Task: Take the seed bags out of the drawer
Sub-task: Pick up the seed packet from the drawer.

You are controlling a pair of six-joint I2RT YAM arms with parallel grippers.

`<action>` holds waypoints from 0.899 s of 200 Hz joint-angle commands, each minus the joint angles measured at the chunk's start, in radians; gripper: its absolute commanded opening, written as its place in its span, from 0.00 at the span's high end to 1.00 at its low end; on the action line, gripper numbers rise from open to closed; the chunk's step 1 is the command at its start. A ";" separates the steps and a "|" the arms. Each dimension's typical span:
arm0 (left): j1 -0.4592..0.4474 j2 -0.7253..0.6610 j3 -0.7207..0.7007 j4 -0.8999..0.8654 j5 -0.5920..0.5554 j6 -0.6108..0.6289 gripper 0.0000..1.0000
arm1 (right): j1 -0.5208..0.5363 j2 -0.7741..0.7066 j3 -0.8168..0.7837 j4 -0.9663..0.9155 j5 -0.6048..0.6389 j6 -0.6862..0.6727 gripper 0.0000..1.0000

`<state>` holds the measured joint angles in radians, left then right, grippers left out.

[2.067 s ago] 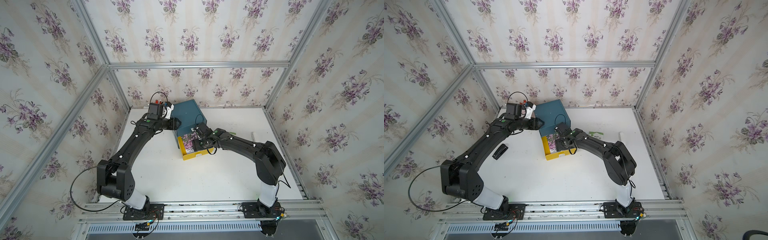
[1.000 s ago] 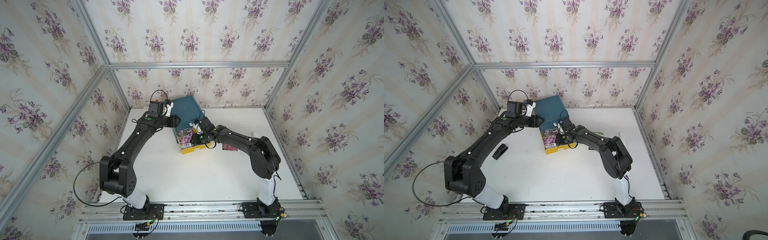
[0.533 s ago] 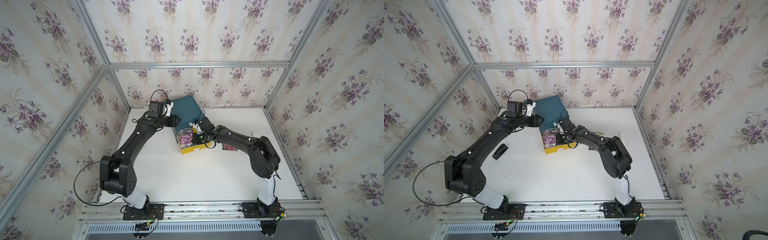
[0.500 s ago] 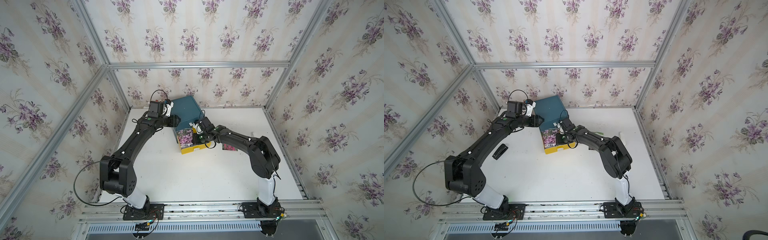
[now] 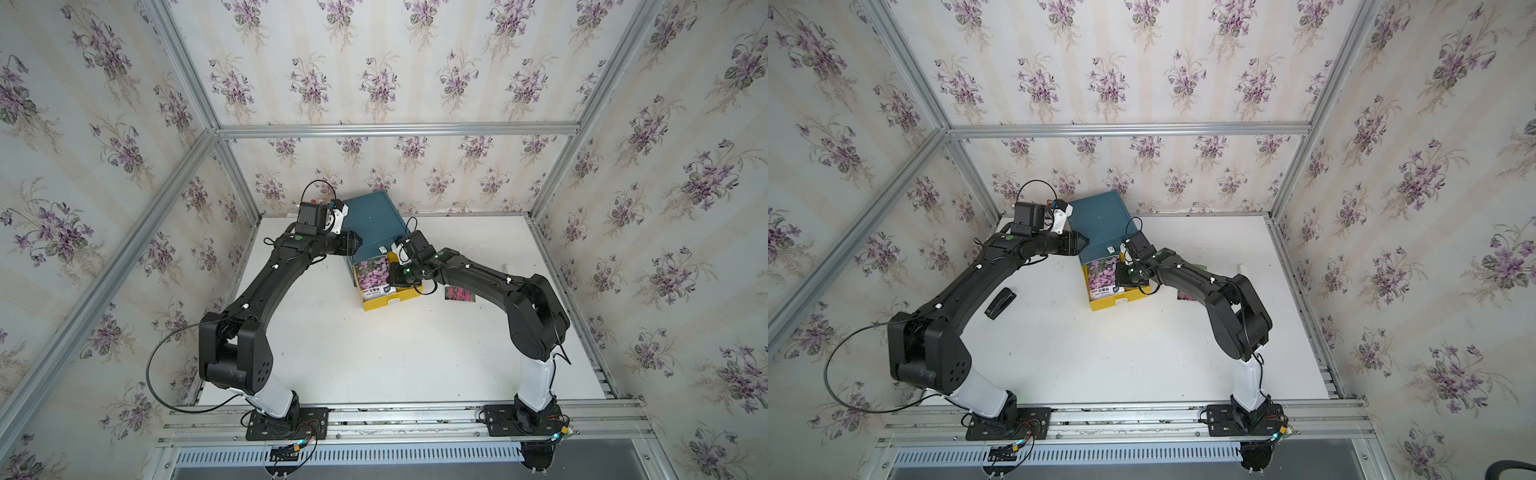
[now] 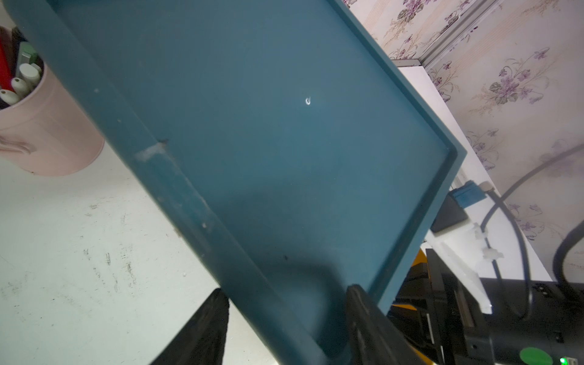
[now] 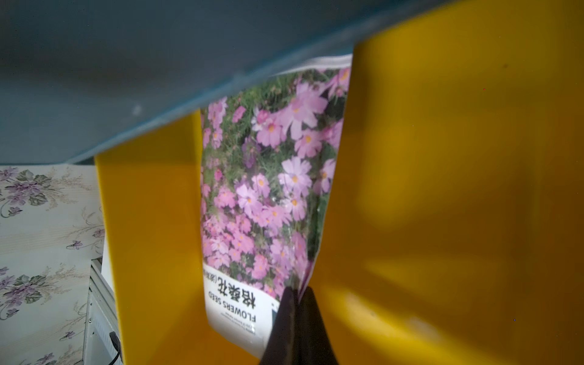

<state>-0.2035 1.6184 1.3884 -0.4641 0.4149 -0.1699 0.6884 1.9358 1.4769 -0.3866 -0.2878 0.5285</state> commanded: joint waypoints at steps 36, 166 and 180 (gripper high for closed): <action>-0.008 0.021 -0.019 -0.304 0.010 0.061 0.38 | -0.003 -0.043 0.008 -0.007 -0.003 0.027 1.00; -0.008 0.024 -0.016 -0.306 -0.001 0.061 0.38 | -0.032 -0.187 -0.004 -0.116 -0.012 0.036 1.00; -0.008 0.024 -0.013 -0.308 -0.003 0.061 0.38 | -0.036 -0.218 -0.018 -0.135 -0.017 0.036 1.00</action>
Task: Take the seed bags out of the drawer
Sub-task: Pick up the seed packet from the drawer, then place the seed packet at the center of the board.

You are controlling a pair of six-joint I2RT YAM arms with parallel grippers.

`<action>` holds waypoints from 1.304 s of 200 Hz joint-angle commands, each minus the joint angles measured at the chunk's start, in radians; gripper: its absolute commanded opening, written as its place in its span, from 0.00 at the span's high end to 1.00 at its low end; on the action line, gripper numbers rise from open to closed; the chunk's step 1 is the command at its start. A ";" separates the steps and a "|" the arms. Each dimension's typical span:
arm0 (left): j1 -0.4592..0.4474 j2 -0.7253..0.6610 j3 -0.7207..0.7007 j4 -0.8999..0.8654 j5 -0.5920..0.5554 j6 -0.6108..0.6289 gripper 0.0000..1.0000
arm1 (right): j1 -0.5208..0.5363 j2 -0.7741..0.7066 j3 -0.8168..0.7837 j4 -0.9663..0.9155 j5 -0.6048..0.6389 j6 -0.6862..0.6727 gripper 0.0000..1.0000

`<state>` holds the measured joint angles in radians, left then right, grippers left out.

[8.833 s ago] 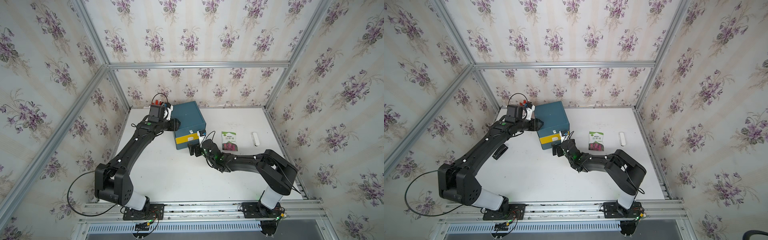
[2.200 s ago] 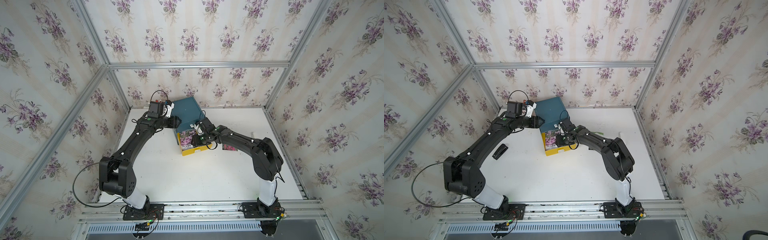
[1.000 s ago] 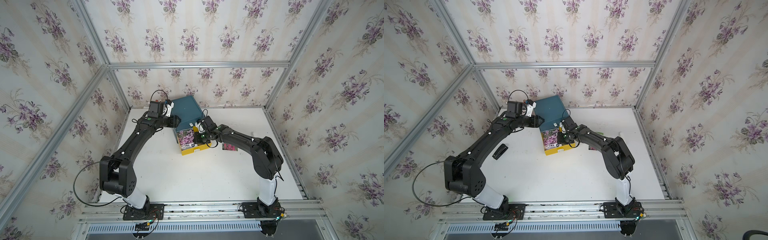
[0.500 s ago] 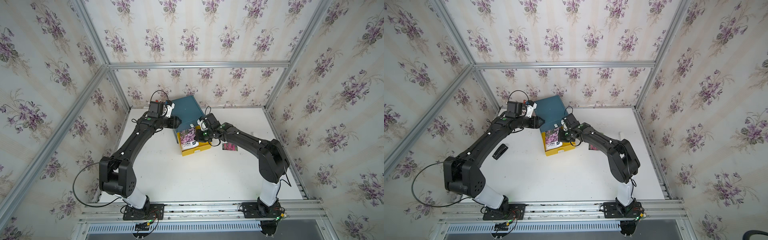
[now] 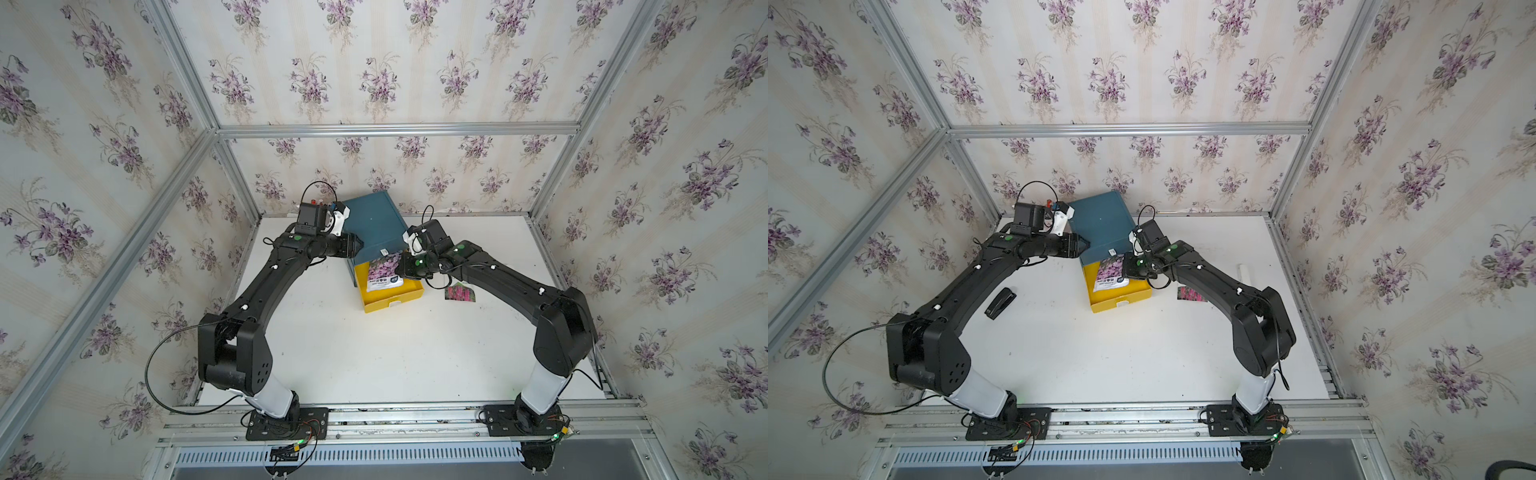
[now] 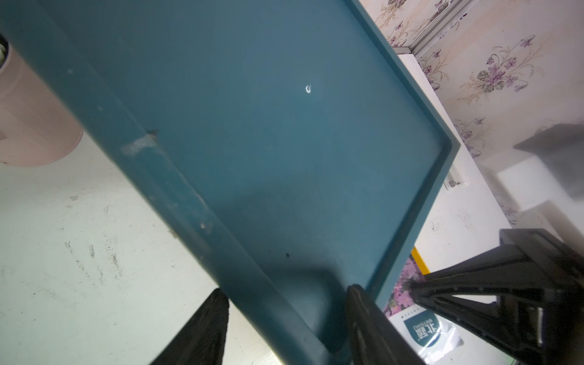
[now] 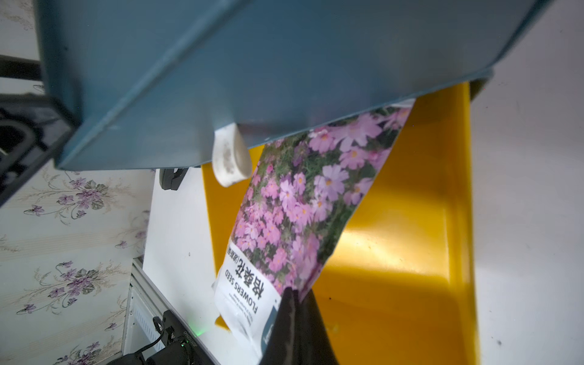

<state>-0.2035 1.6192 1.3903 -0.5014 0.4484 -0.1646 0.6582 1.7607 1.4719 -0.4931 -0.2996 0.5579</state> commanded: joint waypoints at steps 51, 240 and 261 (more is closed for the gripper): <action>-0.008 0.028 -0.008 -0.279 -0.041 0.059 0.38 | -0.033 -0.190 -0.101 -0.111 -0.006 -0.004 1.00; -0.008 0.056 0.032 -0.289 -0.042 0.050 0.38 | -0.343 -0.247 -0.115 -0.121 0.069 -0.156 1.00; -0.007 0.065 0.037 -0.290 -0.042 0.050 0.38 | -0.361 -0.170 -0.086 -0.057 0.065 -0.168 1.00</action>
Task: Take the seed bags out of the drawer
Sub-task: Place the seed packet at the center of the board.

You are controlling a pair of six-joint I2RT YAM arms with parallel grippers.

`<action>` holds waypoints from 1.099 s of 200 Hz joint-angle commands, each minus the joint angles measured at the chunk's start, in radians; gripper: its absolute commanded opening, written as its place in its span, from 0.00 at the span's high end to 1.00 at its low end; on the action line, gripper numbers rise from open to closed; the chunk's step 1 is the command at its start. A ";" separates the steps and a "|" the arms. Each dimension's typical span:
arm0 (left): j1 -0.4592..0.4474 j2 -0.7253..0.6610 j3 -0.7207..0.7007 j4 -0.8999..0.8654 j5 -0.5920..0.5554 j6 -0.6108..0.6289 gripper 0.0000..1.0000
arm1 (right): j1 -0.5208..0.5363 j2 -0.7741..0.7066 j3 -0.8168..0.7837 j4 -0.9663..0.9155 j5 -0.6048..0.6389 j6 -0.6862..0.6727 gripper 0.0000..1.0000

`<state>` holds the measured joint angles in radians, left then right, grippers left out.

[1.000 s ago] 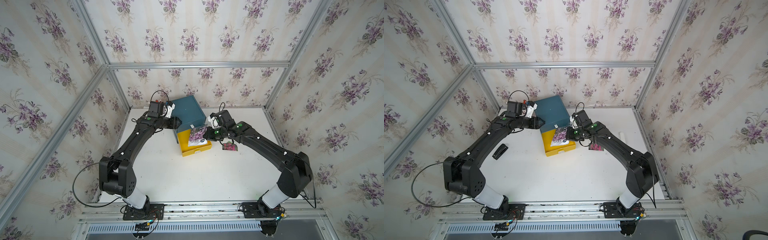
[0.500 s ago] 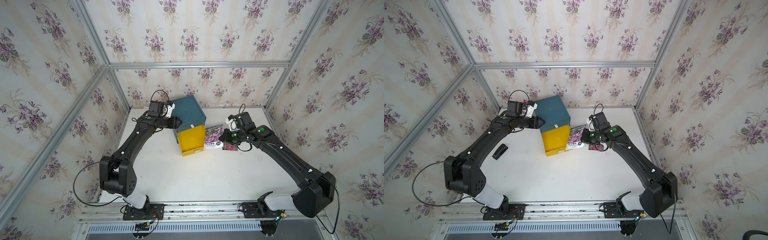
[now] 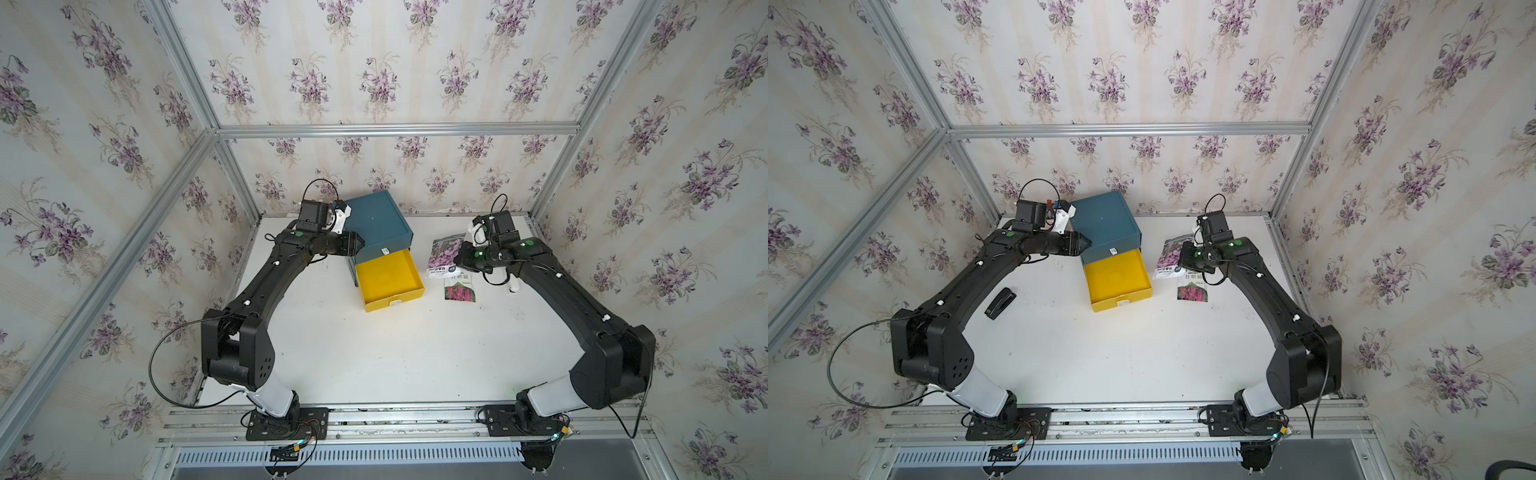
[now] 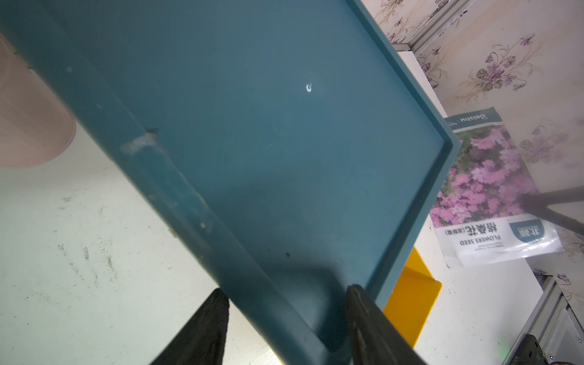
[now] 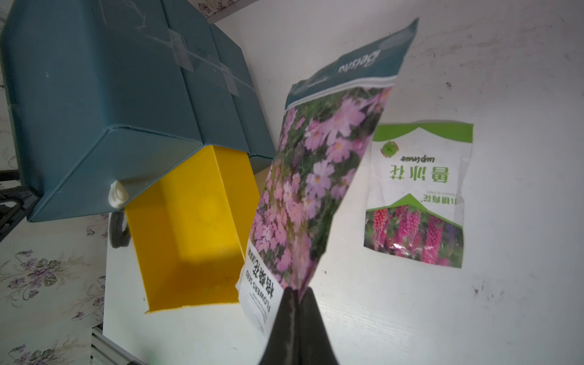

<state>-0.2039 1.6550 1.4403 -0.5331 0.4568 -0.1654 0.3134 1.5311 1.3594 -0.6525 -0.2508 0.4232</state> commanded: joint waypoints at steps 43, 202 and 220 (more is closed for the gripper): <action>-0.005 0.044 0.005 -0.273 -0.052 0.052 0.38 | -0.030 0.232 0.102 0.193 0.006 -0.049 1.00; 0.015 0.114 0.080 -0.336 -0.081 0.070 0.38 | -0.033 0.600 0.295 0.300 -0.066 -0.041 1.00; 0.018 0.121 0.085 -0.343 -0.084 0.073 0.38 | -0.034 0.623 0.294 0.296 -0.067 -0.040 1.00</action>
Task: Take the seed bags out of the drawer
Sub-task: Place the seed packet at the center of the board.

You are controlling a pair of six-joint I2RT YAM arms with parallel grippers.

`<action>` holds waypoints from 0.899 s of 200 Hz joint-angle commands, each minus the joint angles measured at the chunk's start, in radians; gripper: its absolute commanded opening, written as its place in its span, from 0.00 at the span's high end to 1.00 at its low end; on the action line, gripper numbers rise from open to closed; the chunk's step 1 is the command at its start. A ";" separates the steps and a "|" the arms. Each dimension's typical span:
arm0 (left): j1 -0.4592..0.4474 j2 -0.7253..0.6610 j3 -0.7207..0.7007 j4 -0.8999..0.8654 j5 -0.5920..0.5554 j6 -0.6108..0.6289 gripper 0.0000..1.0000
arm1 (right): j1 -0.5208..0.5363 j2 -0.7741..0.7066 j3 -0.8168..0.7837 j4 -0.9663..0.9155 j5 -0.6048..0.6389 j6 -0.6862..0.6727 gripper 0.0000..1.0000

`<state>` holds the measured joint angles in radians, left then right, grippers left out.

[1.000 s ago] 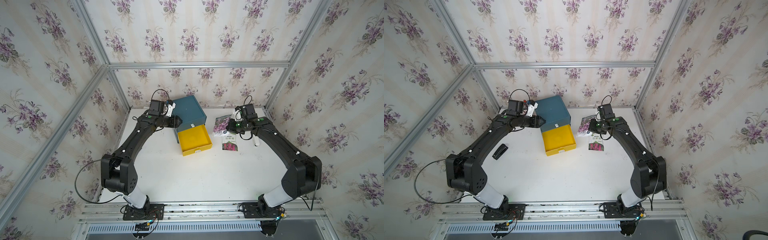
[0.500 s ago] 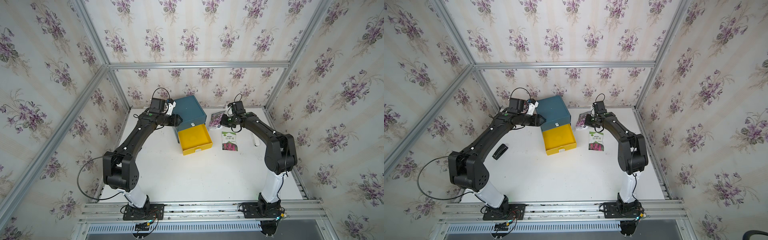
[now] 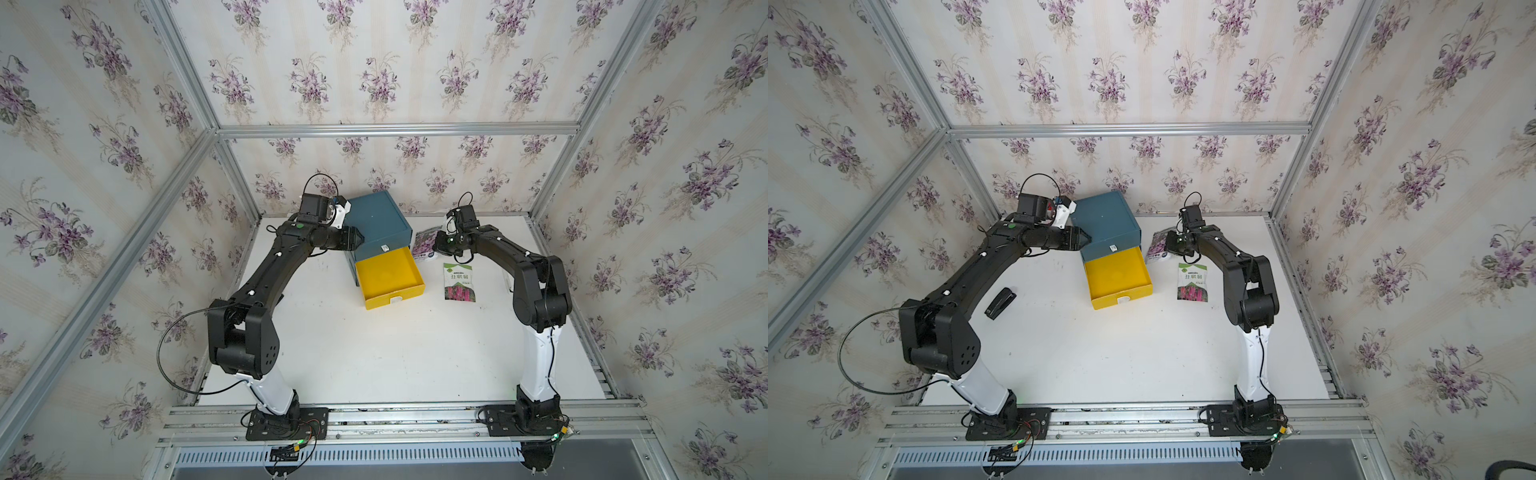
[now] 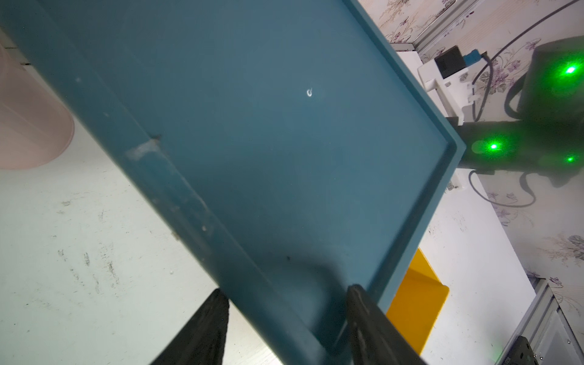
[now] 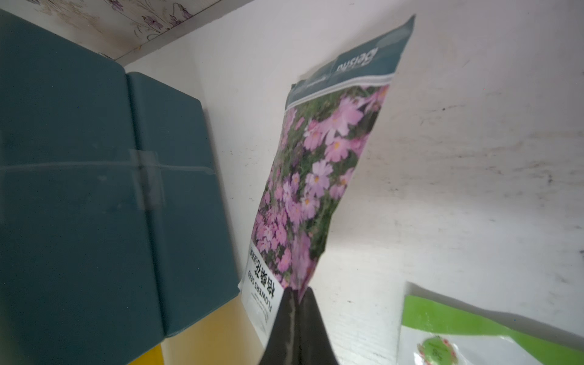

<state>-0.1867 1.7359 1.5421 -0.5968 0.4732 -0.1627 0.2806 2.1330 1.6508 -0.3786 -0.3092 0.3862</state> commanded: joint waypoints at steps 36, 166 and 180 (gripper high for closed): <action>0.008 0.048 -0.007 -0.293 -0.101 0.074 0.38 | -0.003 0.056 0.010 -0.011 0.006 -0.016 0.93; 0.024 0.078 0.024 -0.321 -0.105 0.072 0.36 | 0.050 -0.315 -0.263 -0.032 0.028 -0.023 0.38; 0.025 0.078 0.027 -0.326 -0.104 0.072 0.36 | 0.082 -0.406 -0.324 -0.044 0.035 -0.026 0.37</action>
<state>-0.1612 1.7767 1.5879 -0.6346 0.5240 -0.1547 0.3267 1.8290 1.3960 -0.3969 -0.2779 0.3840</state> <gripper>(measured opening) 0.640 0.622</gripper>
